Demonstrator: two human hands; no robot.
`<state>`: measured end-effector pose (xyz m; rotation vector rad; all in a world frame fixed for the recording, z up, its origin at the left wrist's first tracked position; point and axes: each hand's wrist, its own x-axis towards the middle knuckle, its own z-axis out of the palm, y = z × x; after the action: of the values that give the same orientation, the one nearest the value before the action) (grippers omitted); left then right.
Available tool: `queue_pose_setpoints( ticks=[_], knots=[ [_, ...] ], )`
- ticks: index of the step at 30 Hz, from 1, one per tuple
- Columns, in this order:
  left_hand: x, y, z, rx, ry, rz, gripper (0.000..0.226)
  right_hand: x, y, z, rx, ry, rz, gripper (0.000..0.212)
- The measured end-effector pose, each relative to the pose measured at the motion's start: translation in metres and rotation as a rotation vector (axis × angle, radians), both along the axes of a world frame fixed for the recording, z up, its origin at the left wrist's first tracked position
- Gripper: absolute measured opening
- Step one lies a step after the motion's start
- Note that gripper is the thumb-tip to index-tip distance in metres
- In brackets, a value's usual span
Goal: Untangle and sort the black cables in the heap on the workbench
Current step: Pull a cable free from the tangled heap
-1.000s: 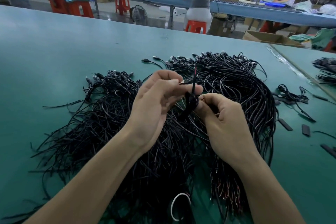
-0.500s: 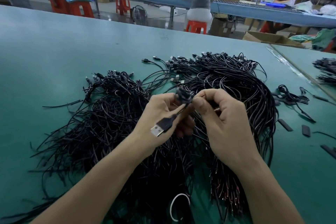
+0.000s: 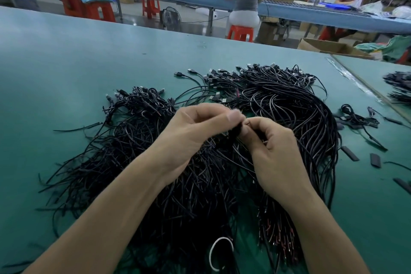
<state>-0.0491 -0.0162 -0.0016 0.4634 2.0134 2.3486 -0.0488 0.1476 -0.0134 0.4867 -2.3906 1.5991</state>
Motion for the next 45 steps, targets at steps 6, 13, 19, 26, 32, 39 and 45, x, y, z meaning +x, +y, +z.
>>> queue_pose_setpoints(
  ticks=[6,13,19,26,32,39,45],
  knots=[
    [-0.002,0.0,-0.006,-0.197,-0.027,0.084,0.029,0.001,0.0,-0.001,-0.054,-0.013,-0.023,0.017],
    [-0.005,-0.005,-0.012,-0.421,-0.19,-0.037,0.024,-0.004,0.001,-0.007,-0.075,-0.023,-0.063,0.009],
    [-0.036,-0.041,-0.031,-0.303,-0.204,0.49,0.015,-0.008,0.023,-0.015,0.608,-0.046,-0.298,0.037],
    [-0.077,-0.081,-0.049,-0.216,-0.322,0.814,0.021,-0.011,0.023,-0.029,0.723,-0.12,-0.442,0.056],
    [-0.067,-0.074,-0.048,-0.53,-0.205,0.964,0.038,-0.013,0.025,-0.027,0.703,-0.131,-0.473,0.032],
    [-0.041,-0.021,-0.028,-0.834,0.269,0.686,0.013,-0.011,0.023,-0.024,0.775,-0.195,-0.478,0.031],
    [-0.047,0.018,-0.027,-1.192,0.23,0.079,0.045,-0.011,0.021,-0.025,0.878,-0.205,-0.464,0.027]
  ],
)
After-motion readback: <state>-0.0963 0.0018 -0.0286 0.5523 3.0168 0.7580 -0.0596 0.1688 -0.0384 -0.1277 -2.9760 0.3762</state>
